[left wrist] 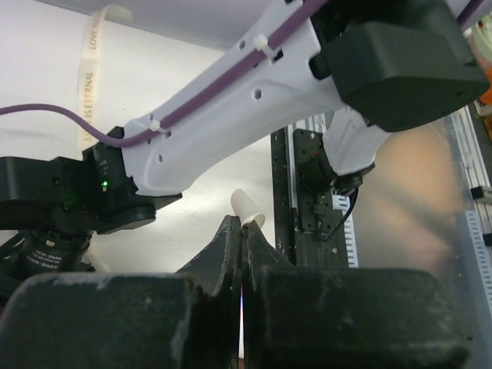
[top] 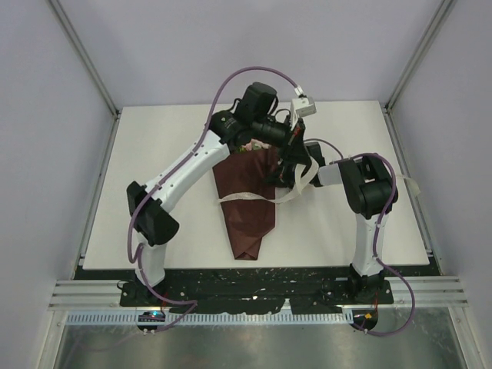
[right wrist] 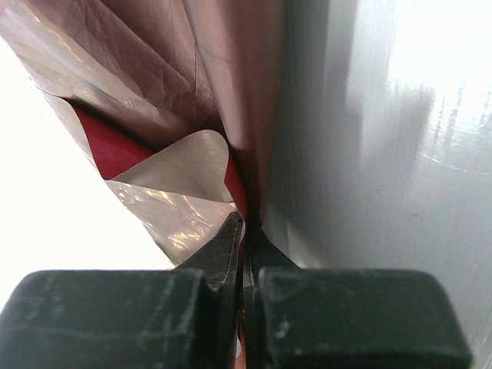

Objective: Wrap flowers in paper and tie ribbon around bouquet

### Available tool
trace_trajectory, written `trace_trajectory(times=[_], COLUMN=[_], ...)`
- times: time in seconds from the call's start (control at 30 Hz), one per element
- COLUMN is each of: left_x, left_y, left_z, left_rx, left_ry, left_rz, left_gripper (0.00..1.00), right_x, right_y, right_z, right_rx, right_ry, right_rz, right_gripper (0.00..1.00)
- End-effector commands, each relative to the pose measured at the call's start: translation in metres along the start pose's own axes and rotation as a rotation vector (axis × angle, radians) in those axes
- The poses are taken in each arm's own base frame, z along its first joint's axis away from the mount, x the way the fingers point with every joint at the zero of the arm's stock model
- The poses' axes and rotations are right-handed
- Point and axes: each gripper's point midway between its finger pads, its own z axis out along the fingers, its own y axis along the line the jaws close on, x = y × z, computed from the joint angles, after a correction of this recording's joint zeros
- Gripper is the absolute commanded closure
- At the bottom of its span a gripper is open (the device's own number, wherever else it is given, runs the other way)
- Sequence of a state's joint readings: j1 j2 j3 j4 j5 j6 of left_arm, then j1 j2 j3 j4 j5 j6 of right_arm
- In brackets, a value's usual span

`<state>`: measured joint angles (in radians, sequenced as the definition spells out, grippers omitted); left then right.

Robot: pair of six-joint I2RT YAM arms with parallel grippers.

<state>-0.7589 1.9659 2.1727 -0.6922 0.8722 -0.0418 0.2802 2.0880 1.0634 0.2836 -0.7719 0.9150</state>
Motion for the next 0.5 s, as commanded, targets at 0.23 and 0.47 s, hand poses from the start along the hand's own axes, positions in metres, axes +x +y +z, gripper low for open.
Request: trace_trajectory(times=[0.23,0.47], left_x=[0.007,-0.005], left_y=[0.002,0.028], left_z=[0.036,0.024], left_rx=[-0.022,-0.173], left_ry=[0.022,0.033], left_rz=[0.210,0.240], left_gripper=[0.83,0.32], right_x=[-0.005,-0.002], right_y=[0.008,0.006], right_z=[0.003,0.002], right_rx=[-0.061,-0.077], right_ry=[-0.003,-0.007], right_rz=[0.005,0.036], right_gripper=[0.95,0.94])
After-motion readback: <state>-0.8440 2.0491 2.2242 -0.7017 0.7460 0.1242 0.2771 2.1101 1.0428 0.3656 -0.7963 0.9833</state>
